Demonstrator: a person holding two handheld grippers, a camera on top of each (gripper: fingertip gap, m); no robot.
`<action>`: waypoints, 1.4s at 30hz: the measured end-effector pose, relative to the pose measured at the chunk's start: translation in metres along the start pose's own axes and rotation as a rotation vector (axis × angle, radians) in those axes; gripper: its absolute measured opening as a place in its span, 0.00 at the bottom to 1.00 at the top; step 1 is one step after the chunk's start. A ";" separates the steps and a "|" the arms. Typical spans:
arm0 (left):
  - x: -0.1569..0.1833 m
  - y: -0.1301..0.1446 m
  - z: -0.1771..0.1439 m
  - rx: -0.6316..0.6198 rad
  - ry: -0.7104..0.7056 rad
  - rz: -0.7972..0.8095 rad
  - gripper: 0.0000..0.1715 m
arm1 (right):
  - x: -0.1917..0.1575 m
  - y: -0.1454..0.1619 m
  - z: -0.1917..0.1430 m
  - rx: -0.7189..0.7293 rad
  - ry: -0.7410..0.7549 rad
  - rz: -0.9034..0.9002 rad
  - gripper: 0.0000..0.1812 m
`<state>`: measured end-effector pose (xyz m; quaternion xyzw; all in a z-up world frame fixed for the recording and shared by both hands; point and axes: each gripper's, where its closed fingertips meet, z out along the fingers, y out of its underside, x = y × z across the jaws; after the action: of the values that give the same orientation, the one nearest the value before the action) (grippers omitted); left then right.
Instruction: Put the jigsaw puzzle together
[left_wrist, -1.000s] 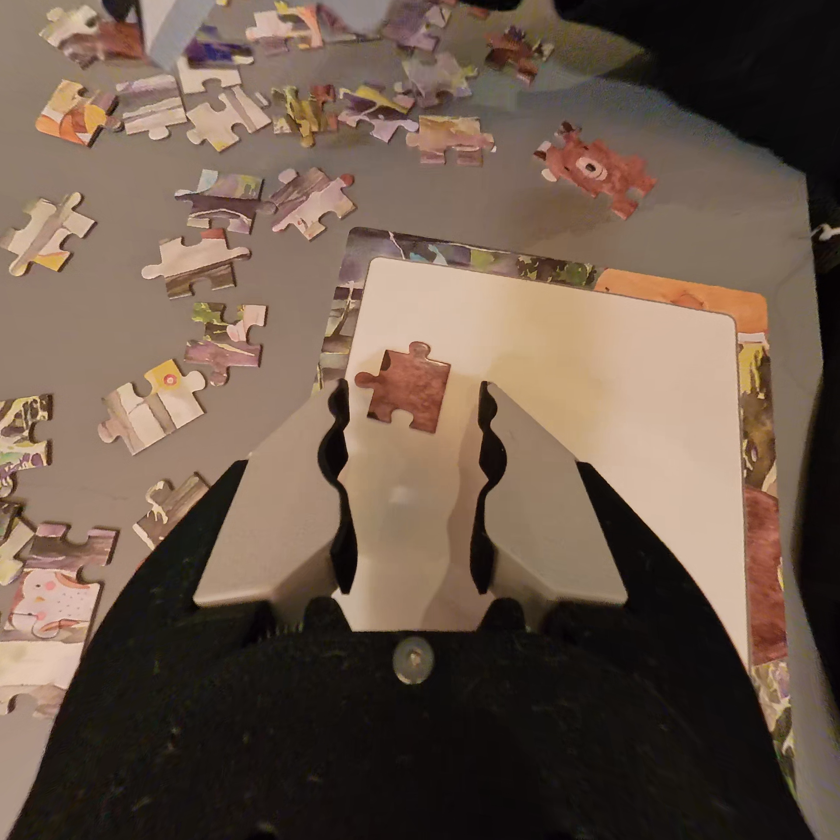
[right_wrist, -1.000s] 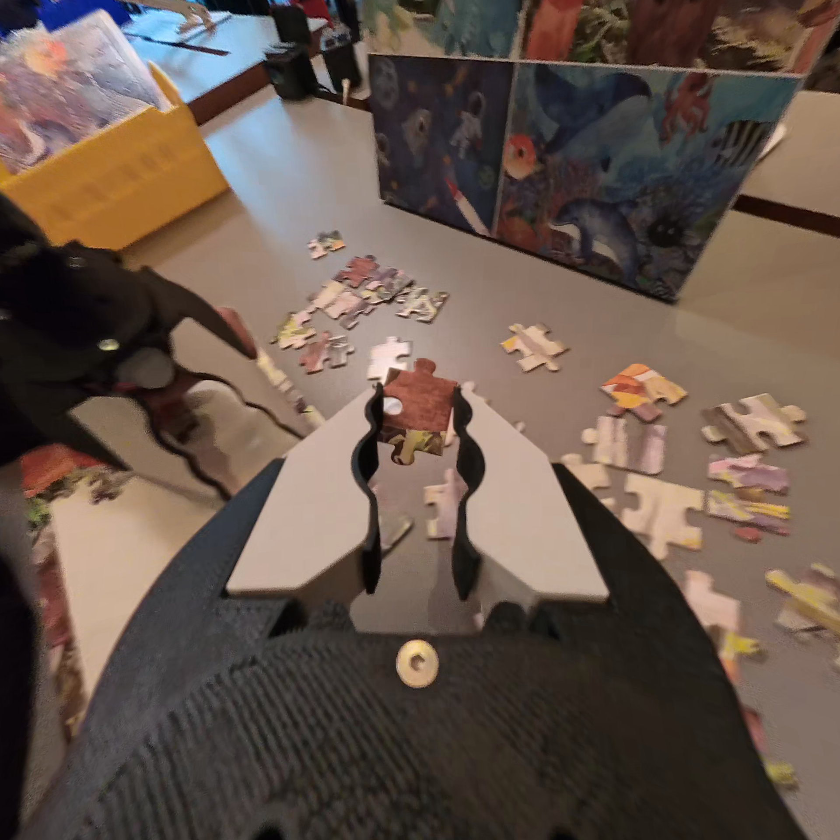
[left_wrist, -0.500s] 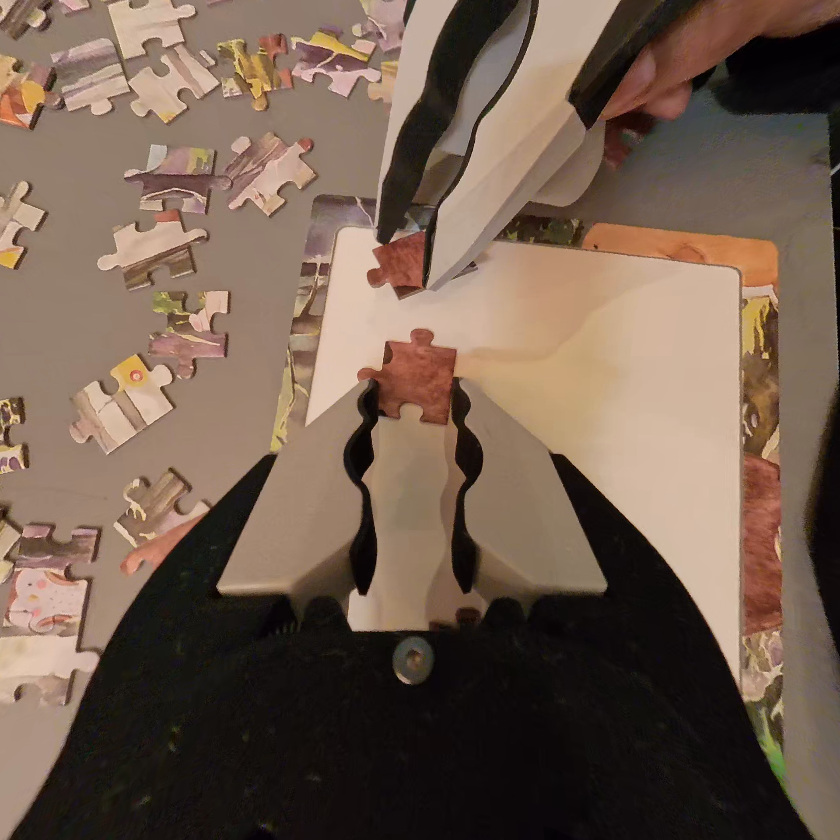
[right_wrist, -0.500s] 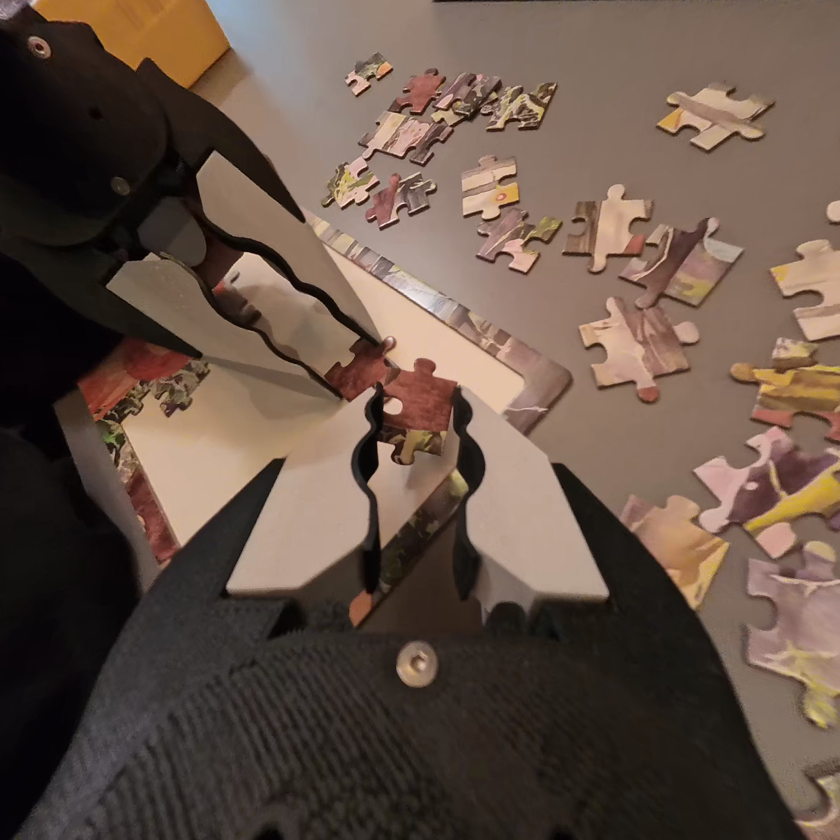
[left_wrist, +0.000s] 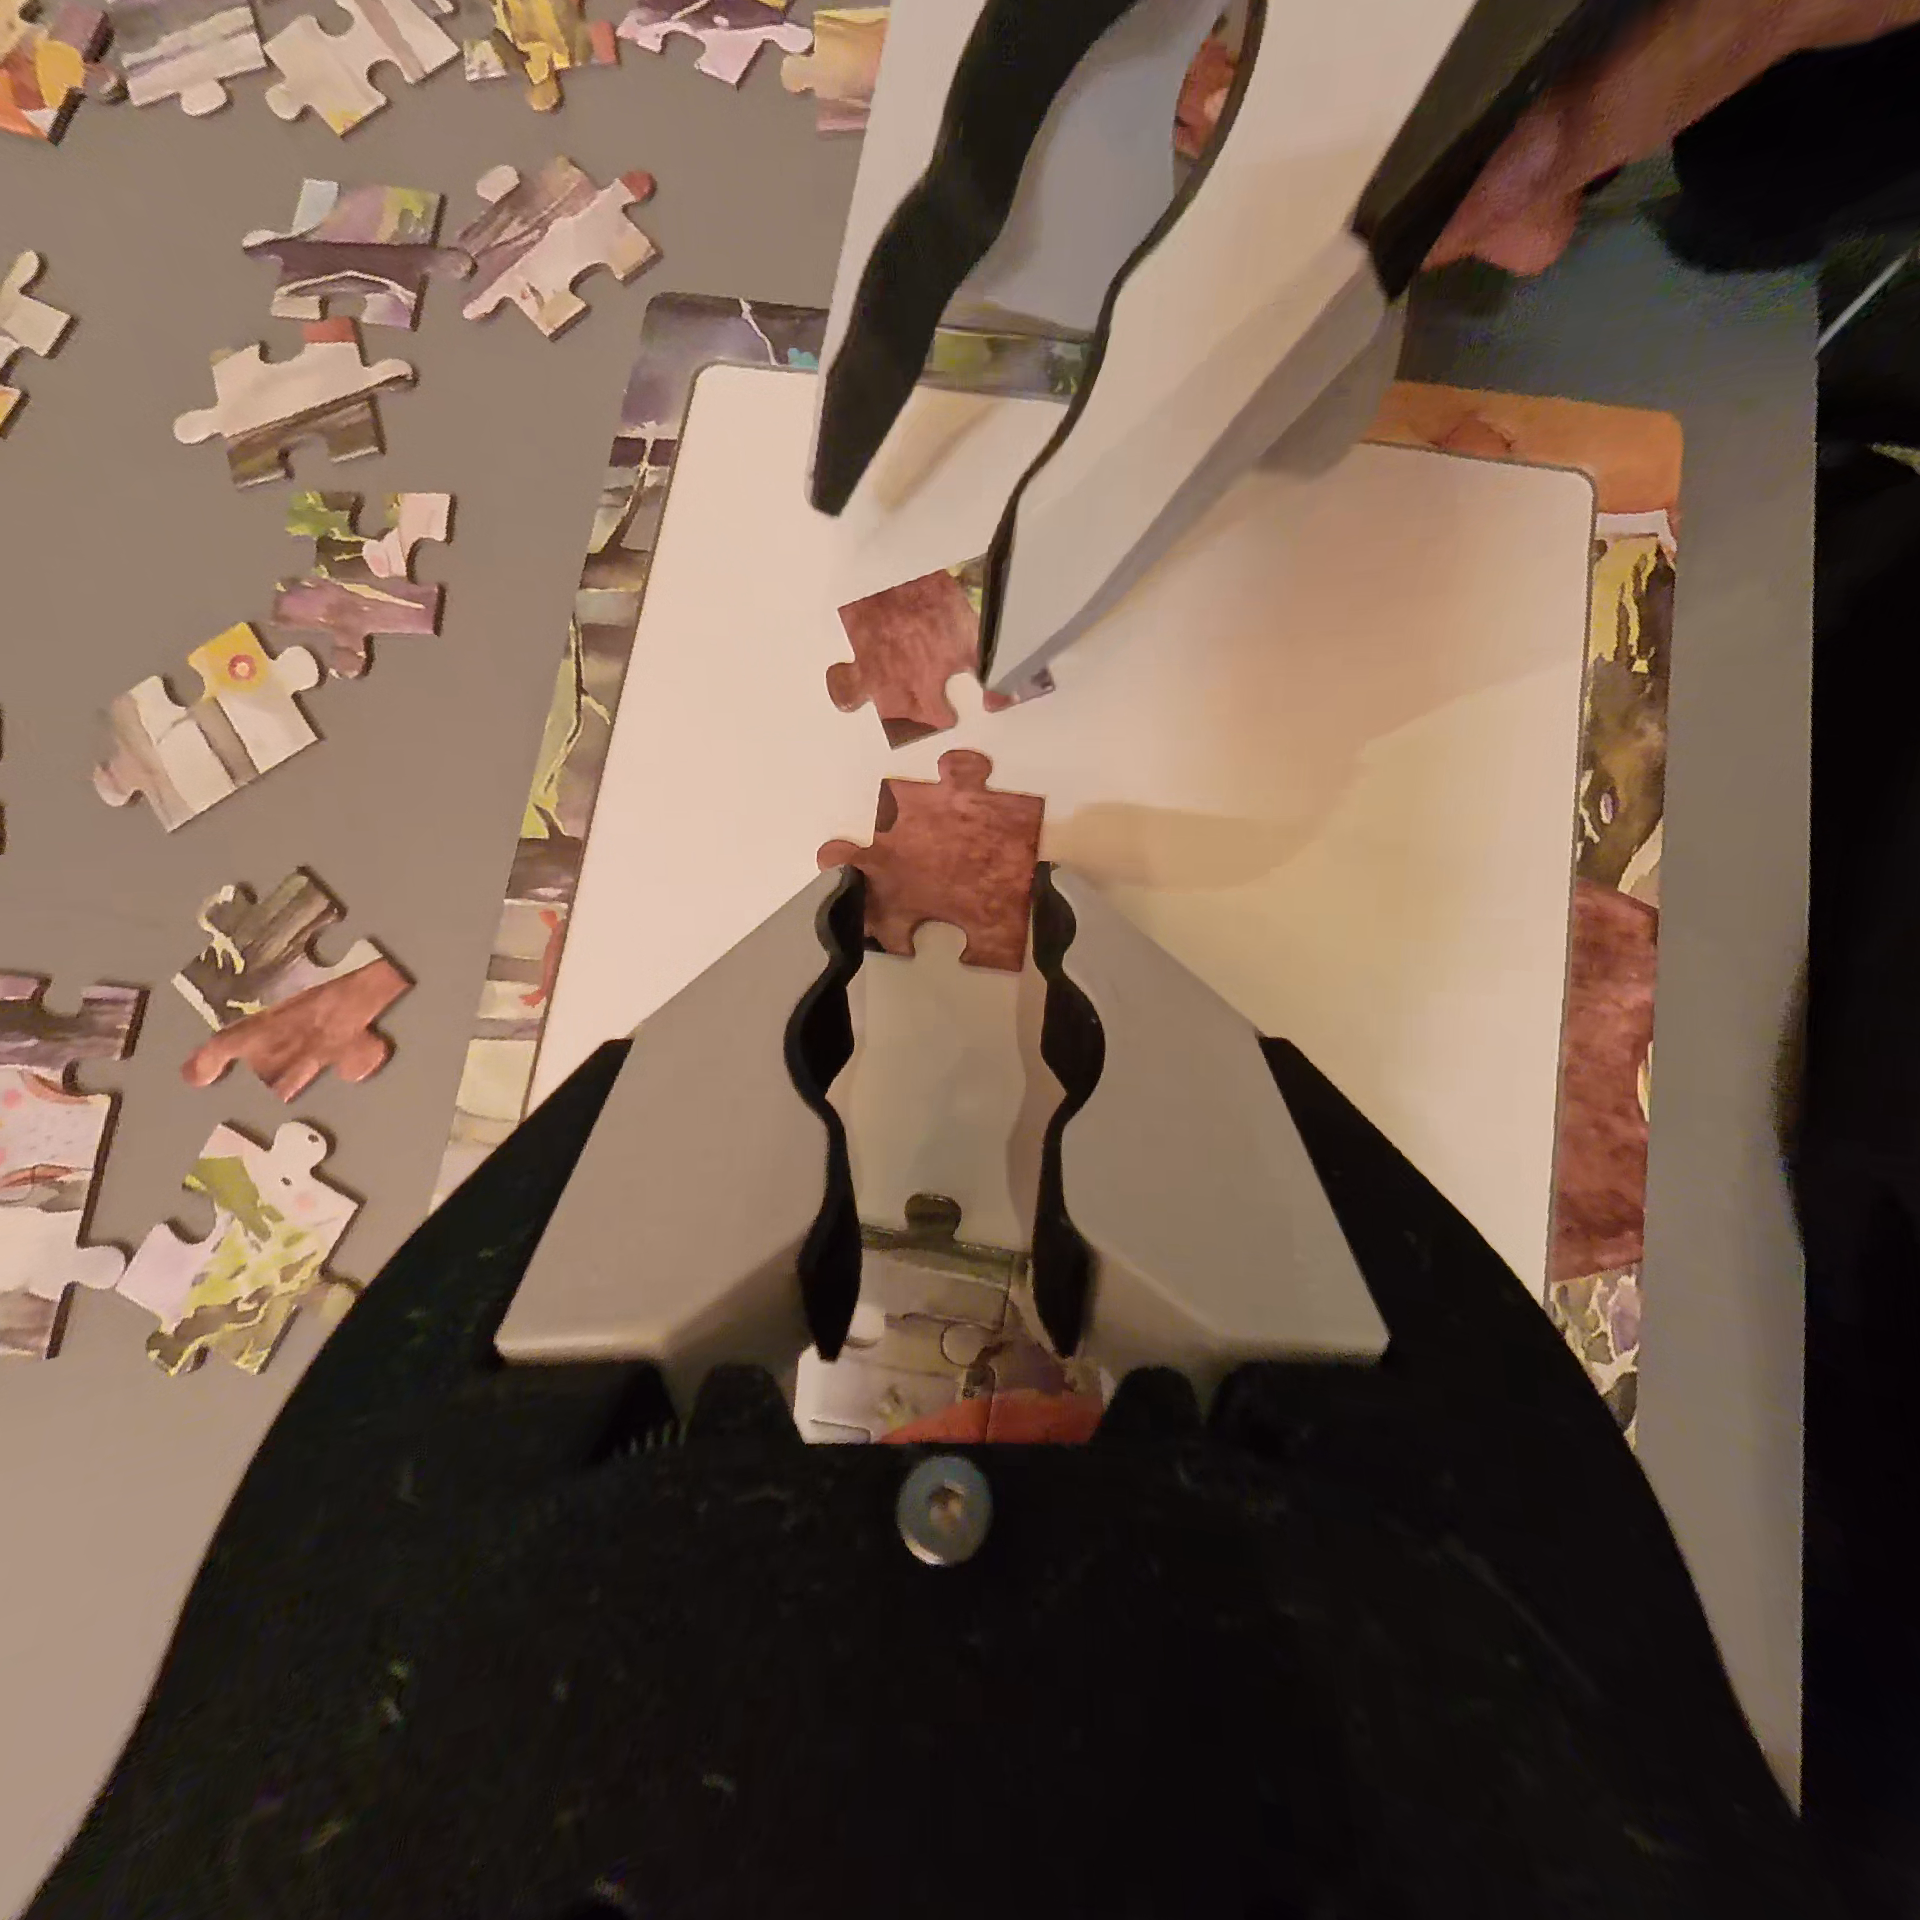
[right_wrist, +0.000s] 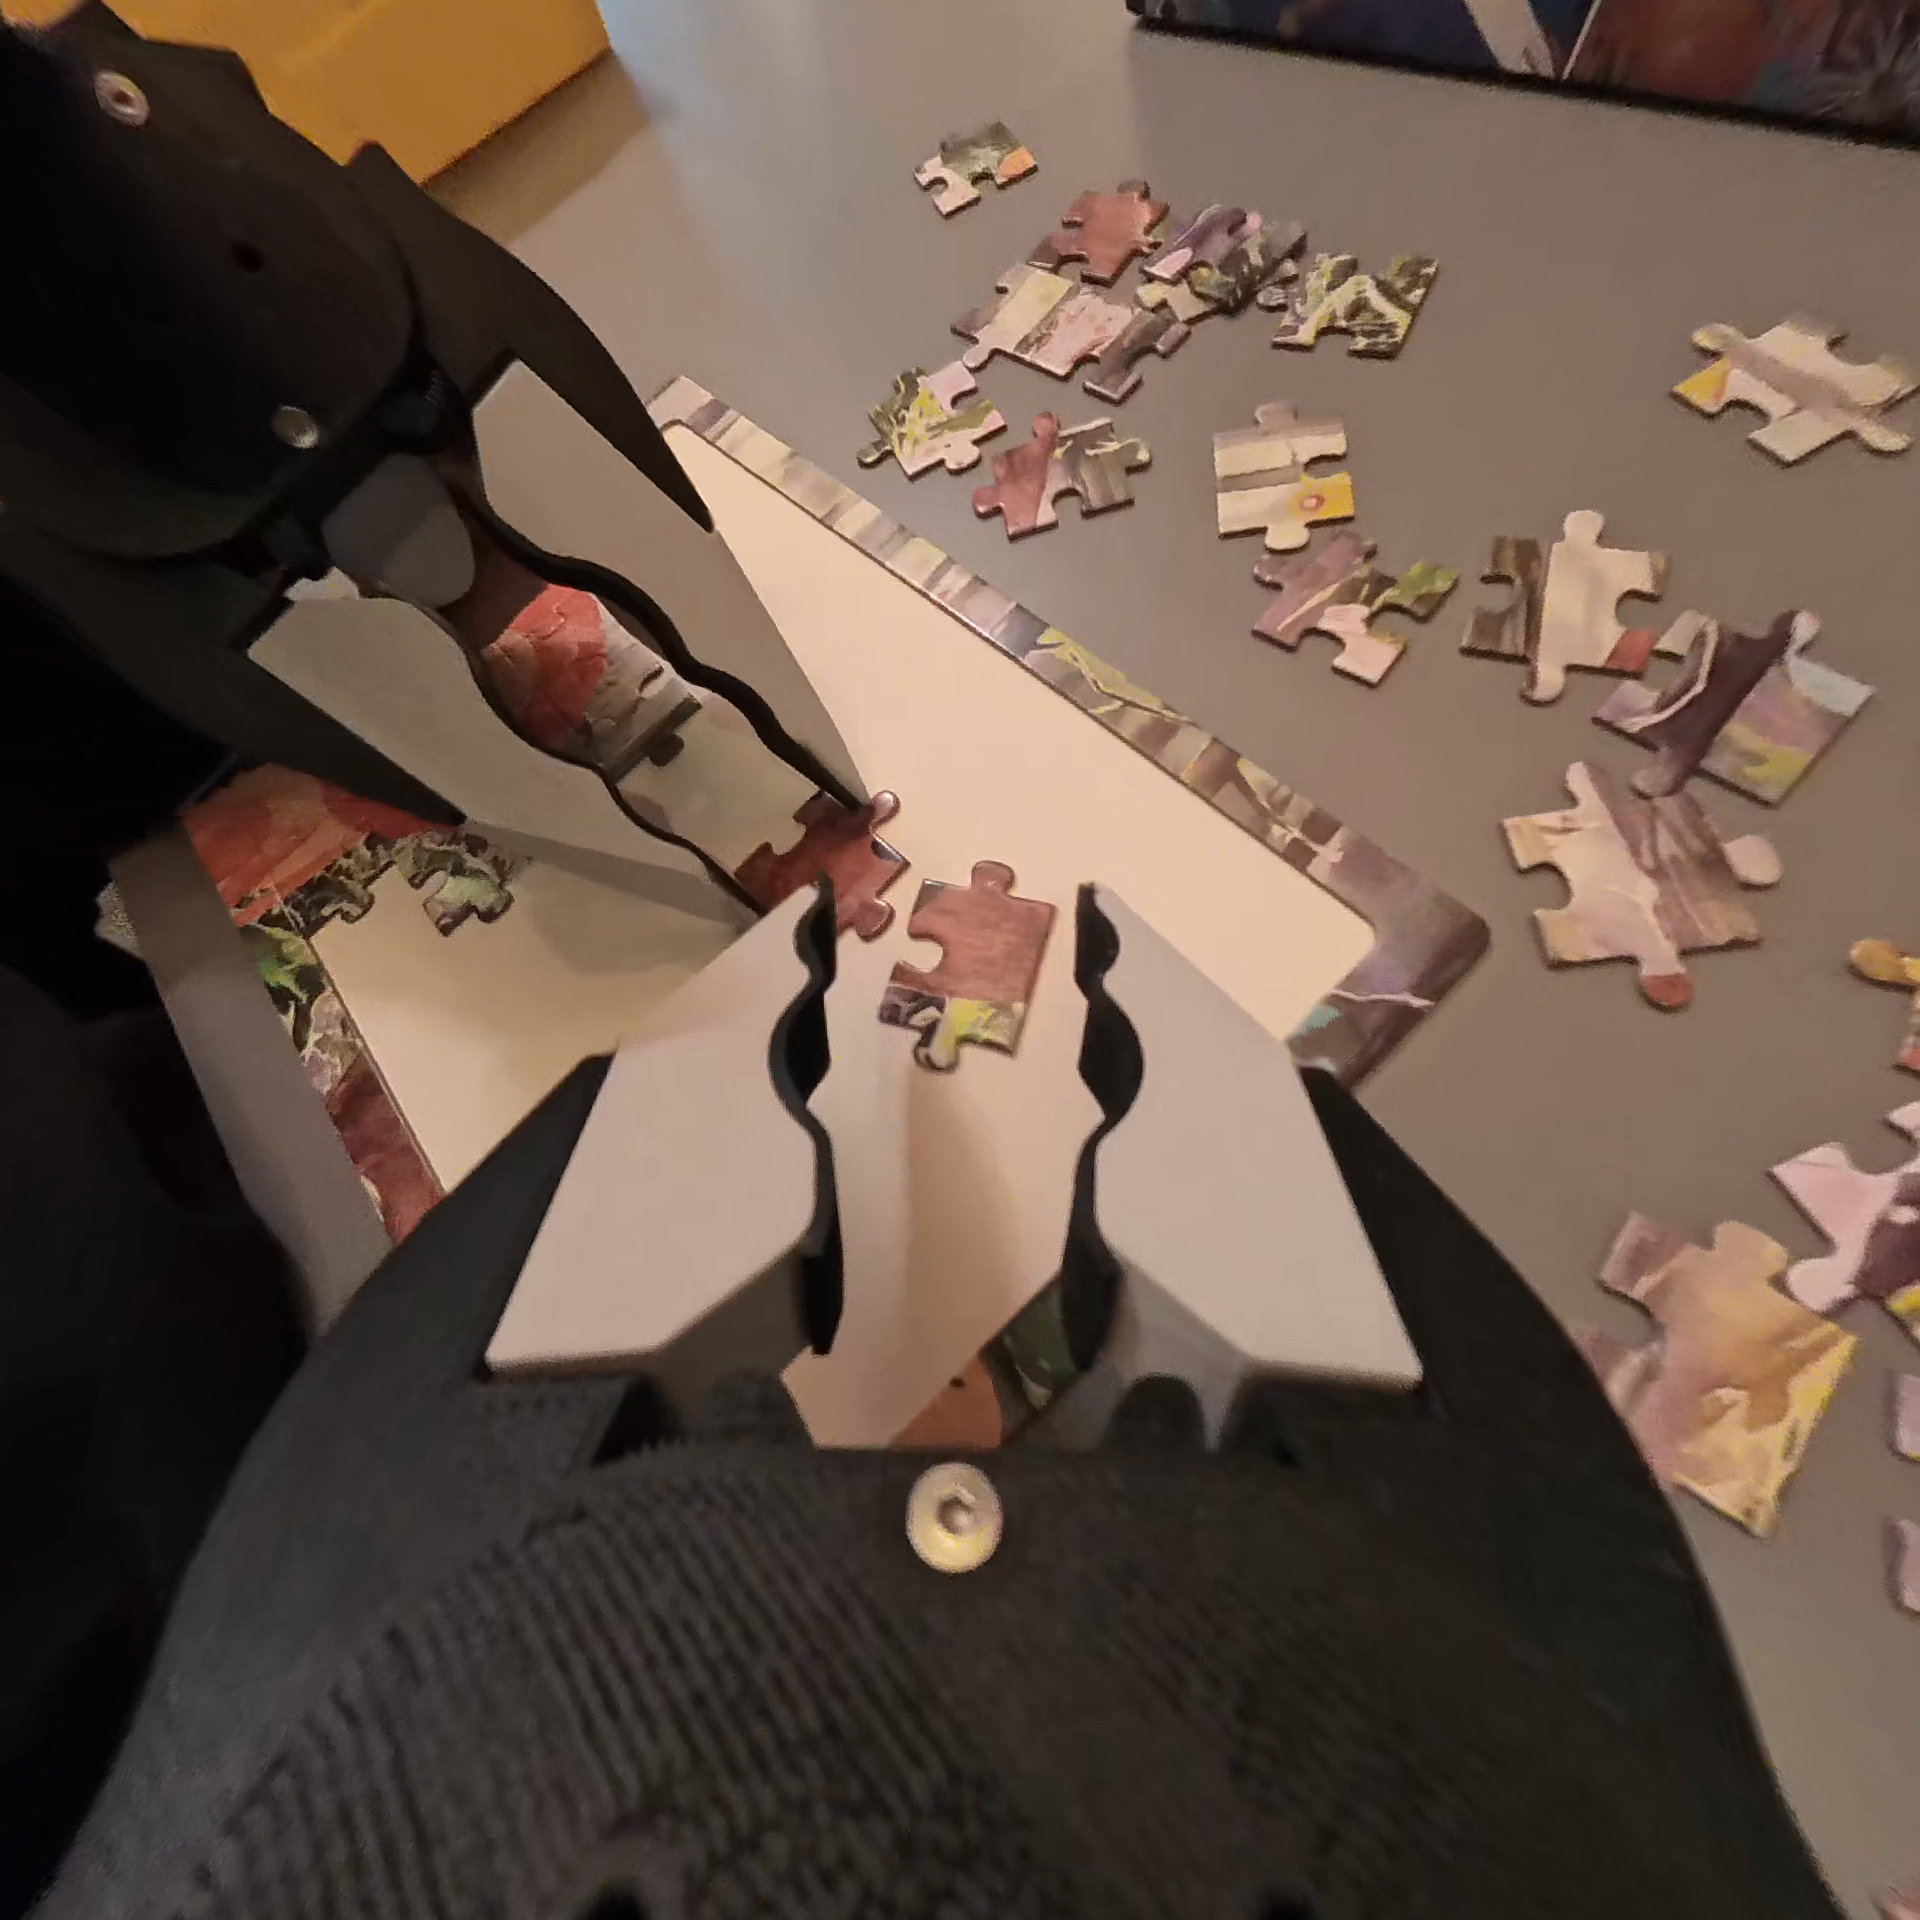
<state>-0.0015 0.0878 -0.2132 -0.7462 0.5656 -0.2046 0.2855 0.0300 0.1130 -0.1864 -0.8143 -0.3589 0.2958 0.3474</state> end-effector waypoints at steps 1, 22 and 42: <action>0.000 0.000 0.000 0.004 0.000 0.000 0.18 | 0.003 0.001 -0.003 -0.009 0.006 -0.007 0.24; 0.005 -0.002 0.002 0.042 0.048 0.013 0.18 | -0.004 0.023 0.006 -0.091 -0.009 -0.036 0.22; 0.000 0.000 -0.005 0.054 0.030 0.039 0.19 | -0.001 0.024 0.007 -0.114 0.017 -0.122 0.19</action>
<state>-0.0044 0.0870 -0.2097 -0.7239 0.5784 -0.2256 0.3009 0.0335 0.1027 -0.2089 -0.8119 -0.4211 0.2462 0.3208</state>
